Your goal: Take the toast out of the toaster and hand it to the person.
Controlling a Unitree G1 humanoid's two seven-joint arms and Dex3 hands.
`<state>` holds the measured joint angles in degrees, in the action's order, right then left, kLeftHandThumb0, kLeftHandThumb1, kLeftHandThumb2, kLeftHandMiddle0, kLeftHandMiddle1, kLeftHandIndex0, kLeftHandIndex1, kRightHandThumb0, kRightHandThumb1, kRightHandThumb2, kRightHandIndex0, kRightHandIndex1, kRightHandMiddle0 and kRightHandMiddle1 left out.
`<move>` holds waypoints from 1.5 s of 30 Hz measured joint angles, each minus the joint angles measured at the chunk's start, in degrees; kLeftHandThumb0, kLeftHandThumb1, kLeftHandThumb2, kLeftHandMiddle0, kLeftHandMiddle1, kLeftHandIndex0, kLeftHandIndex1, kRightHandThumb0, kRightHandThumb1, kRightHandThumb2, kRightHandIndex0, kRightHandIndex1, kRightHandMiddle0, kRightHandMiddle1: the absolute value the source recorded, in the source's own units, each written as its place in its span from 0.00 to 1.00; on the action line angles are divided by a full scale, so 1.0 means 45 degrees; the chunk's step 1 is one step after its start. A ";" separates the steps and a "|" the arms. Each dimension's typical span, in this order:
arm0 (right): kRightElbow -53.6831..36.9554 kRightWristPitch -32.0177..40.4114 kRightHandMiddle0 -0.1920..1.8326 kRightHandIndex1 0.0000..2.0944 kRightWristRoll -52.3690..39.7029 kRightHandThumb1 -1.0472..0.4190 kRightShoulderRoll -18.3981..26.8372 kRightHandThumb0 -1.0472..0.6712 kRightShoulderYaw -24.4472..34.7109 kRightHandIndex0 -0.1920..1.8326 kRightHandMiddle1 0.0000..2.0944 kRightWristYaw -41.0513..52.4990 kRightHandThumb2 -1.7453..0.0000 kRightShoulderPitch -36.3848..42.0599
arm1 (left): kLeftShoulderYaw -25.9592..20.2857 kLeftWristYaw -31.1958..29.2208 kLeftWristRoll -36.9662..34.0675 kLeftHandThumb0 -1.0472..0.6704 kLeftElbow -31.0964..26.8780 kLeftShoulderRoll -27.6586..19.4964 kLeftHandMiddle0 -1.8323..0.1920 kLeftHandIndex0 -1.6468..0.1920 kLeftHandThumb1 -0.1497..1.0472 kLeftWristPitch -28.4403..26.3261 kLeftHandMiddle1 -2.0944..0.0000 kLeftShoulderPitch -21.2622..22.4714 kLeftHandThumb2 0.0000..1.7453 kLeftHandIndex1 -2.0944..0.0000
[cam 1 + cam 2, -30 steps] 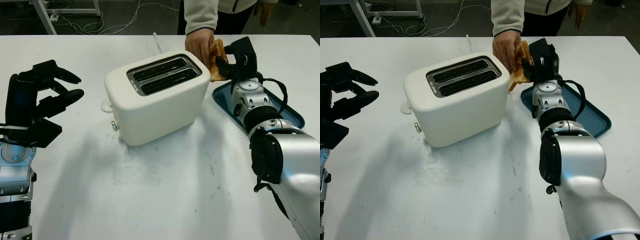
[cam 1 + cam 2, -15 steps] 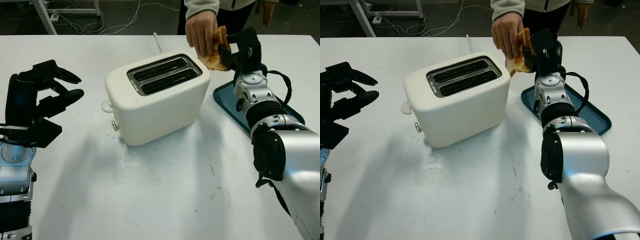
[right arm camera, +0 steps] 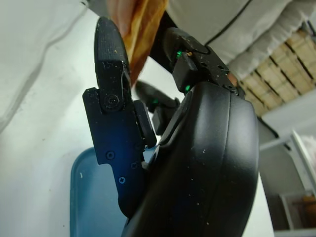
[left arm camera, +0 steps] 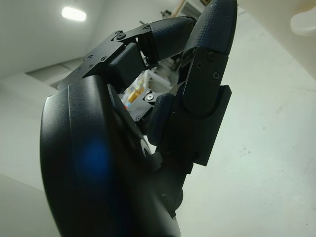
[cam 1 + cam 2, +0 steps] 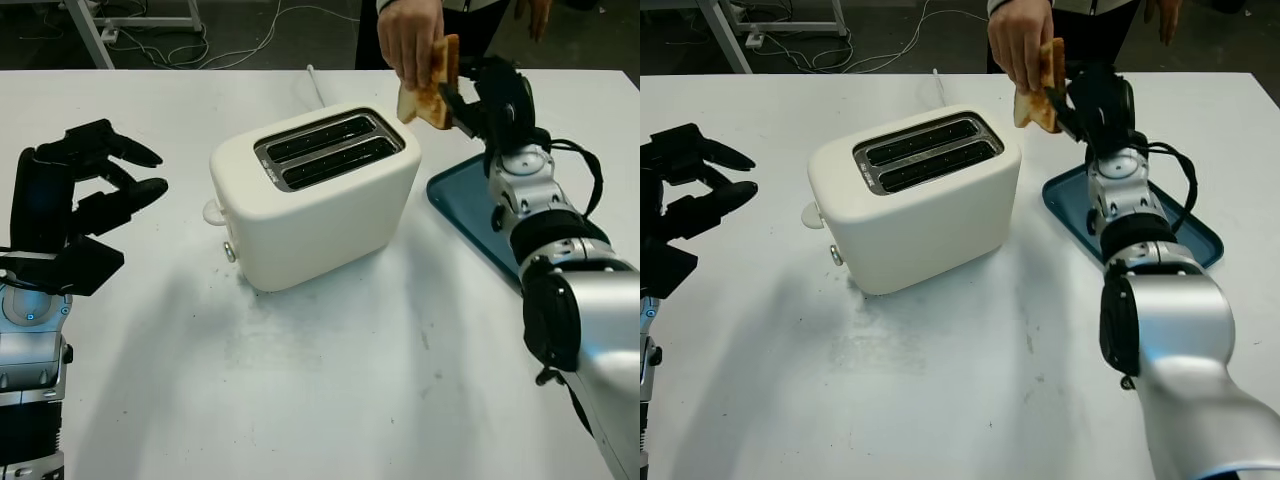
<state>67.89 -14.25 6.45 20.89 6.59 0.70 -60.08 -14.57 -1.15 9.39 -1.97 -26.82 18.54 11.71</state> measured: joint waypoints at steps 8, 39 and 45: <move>-0.4958 -0.1094 0.27 0.04 -0.0877 0.09 -0.0107 0.24 0.0358 0.27 0.01 0.0653 0.82 0.3617 | -0.0017 0.0043 0.0003 0.10 -0.0057 0.0119 0.41 0.44 0.89 -0.0082 0.45 -0.0061 0.05 0.53; -1.8439 0.1978 0.29 0.07 -0.5105 0.09 -0.3752 0.49 -0.0441 0.30 0.05 0.2465 1.00 1.5079 | -0.0250 0.0688 -0.0738 0.08 0.0519 0.2247 0.38 0.43 0.88 0.0403 0.45 -0.1860 0.02 0.52; -1.8339 0.2109 0.32 0.08 -0.3697 0.09 -0.4047 0.53 -0.0980 0.34 0.05 0.1564 0.99 1.5804 | -0.0088 0.1126 -0.0730 0.08 0.0498 0.3131 0.42 0.45 0.89 0.0398 0.46 -0.2708 0.03 0.52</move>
<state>-14.63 -4.76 -10.18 2.68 2.17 7.74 11.04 -14.96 3.92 6.11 0.27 -12.74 20.33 -0.47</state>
